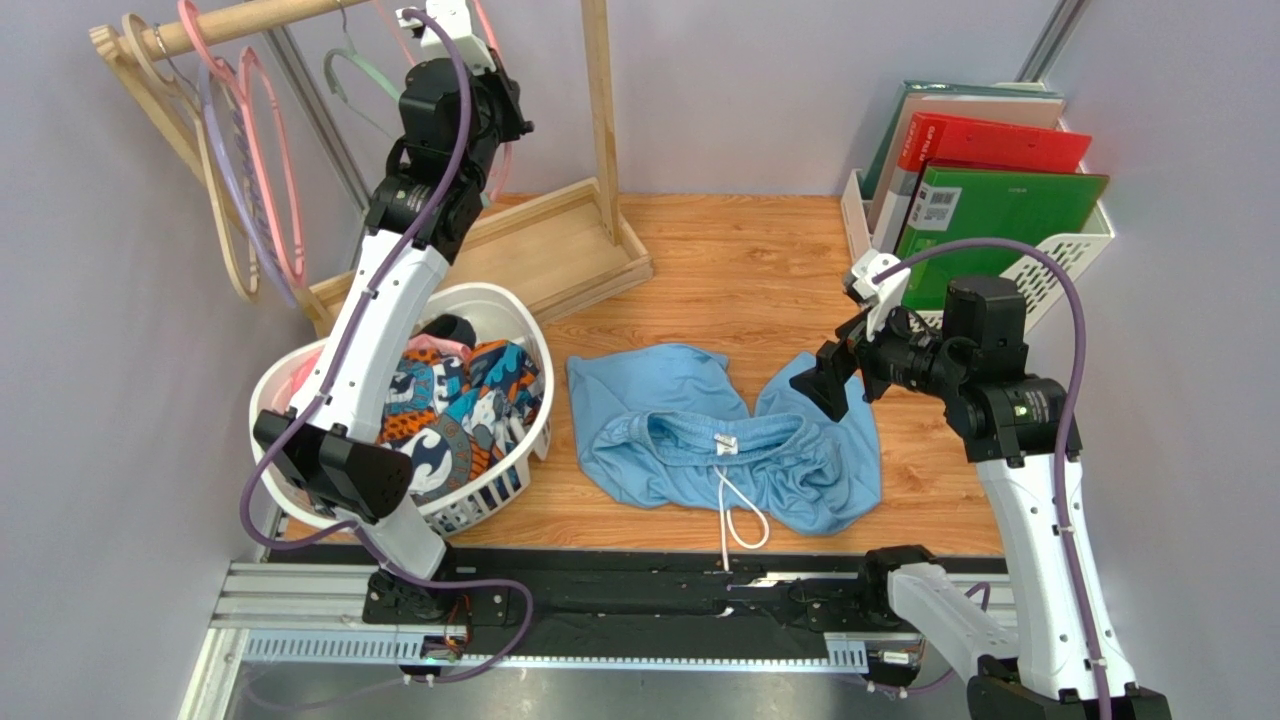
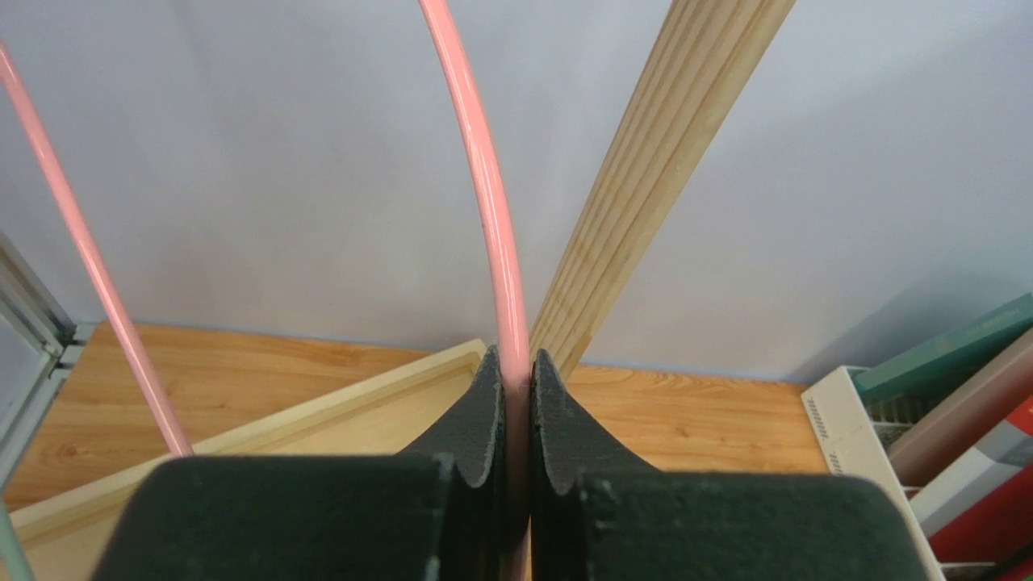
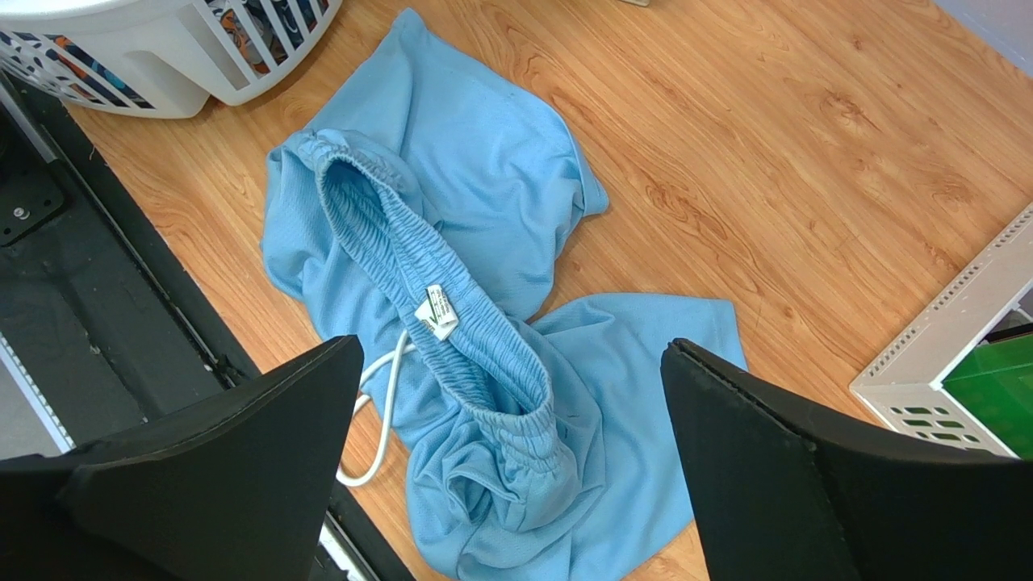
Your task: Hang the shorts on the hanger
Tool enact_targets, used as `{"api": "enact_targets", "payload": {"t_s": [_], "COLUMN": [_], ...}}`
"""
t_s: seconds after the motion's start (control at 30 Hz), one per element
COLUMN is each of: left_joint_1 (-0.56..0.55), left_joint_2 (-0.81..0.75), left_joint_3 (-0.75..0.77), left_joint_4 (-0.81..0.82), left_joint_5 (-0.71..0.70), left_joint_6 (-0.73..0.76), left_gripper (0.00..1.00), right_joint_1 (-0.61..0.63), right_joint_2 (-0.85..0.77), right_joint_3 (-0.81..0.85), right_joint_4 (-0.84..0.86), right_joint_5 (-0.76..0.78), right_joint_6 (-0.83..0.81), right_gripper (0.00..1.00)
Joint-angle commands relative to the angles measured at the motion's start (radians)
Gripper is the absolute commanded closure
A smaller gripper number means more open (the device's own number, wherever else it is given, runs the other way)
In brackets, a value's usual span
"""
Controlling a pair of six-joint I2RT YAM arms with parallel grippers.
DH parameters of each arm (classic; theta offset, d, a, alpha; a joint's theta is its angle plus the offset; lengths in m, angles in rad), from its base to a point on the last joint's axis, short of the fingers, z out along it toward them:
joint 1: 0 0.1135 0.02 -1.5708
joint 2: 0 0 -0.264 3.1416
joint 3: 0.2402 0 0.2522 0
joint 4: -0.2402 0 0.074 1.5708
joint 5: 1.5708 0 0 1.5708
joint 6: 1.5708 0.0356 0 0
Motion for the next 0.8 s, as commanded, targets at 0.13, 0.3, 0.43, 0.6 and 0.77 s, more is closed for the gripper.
{"api": "enact_targets", "payload": {"t_s": [0.13, 0.3, 0.43, 0.6, 0.77], "left_joint_1": [-0.001, 0.001, 0.001, 0.001, -0.001], "left_joint_2": [-0.053, -0.118, -0.147, -0.162, -0.187], "left_joint_3": [0.021, -0.043, -0.092, -0.109, -0.132], "left_joint_4": [0.057, 0.114, 0.175, 0.172, 0.129], "left_joint_5": [0.063, 0.161, 0.225, 0.261, 0.312], "left_joint_6": [0.004, -0.049, -0.094, -0.170, -0.251], "left_gripper": [1.00, 1.00, 1.00, 1.00, 1.00], "right_joint_1": [-0.002, -0.002, -0.002, -0.002, -0.004], "right_joint_2": [0.004, 0.013, 0.020, 0.024, 0.038], "right_joint_3": [0.014, 0.020, 0.027, 0.036, 0.060], "right_joint_4": [0.031, 0.035, 0.039, 0.049, 0.086], "right_joint_5": [-0.025, -0.031, -0.031, -0.023, -0.002], "right_joint_6": [0.000, 0.006, 0.008, 0.023, 0.095], "right_gripper": [0.00, 0.00, 0.00, 0.00, 0.00]}}
